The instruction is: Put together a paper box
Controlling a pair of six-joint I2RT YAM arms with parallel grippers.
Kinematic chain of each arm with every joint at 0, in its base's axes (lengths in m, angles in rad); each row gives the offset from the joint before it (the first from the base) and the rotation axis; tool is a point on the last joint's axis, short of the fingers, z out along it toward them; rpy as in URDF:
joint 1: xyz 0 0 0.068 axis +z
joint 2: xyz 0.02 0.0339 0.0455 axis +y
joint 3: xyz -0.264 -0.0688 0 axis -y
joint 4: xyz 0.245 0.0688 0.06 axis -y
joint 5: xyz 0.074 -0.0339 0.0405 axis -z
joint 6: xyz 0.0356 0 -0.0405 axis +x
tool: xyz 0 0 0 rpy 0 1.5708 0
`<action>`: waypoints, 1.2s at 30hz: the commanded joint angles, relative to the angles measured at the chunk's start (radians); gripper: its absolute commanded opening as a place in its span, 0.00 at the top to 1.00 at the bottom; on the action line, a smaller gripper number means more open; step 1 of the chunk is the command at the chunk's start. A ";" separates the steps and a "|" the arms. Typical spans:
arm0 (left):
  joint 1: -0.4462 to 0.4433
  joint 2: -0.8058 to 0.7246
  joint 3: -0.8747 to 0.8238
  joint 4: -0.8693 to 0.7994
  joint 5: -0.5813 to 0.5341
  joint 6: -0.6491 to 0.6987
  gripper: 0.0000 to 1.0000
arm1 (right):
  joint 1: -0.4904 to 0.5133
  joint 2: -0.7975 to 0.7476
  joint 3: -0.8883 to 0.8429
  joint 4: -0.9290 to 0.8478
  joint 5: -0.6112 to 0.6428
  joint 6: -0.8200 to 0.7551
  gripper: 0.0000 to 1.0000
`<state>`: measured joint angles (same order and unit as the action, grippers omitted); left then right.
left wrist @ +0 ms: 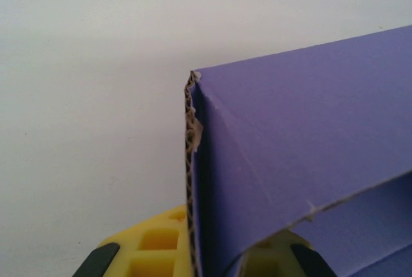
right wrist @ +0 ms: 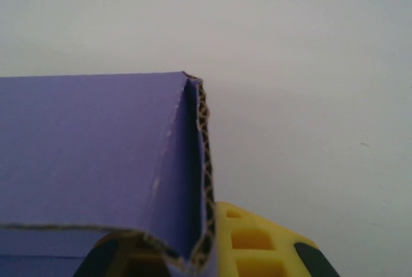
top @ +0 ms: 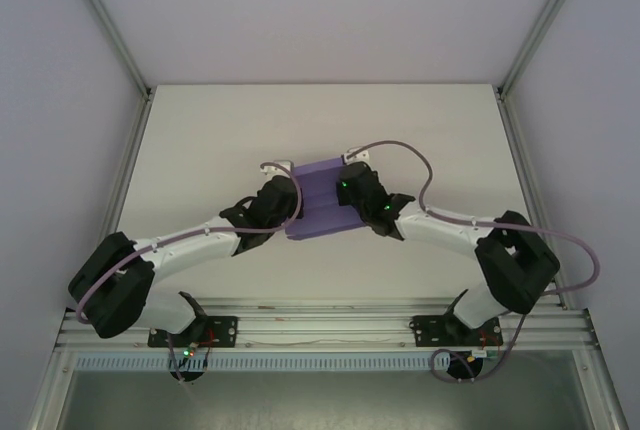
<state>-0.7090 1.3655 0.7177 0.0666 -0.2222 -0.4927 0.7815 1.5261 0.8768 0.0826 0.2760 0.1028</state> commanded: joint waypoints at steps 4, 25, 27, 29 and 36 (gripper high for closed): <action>0.005 0.011 0.042 -0.058 -0.070 -0.045 1.00 | 0.003 0.085 0.072 -0.125 0.387 0.033 1.00; 0.018 0.050 0.143 -0.143 -0.007 0.109 1.00 | 0.024 -0.339 -0.109 0.008 -0.205 -0.046 0.00; 0.036 0.036 0.153 -0.154 0.046 0.171 1.00 | 0.015 -0.415 -0.131 -0.009 -0.163 -0.015 0.00; 0.062 0.026 0.162 -0.172 0.157 0.270 1.00 | -0.003 -0.494 -0.152 -0.035 -0.133 0.010 0.00; 0.082 0.084 0.358 -0.613 0.542 0.686 1.00 | -0.148 -0.647 -0.152 -0.288 -0.136 0.087 0.00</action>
<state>-0.6151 1.4269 0.9924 -0.3111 0.1303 -0.0315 0.6750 0.8974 0.7303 -0.0494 0.1333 0.1375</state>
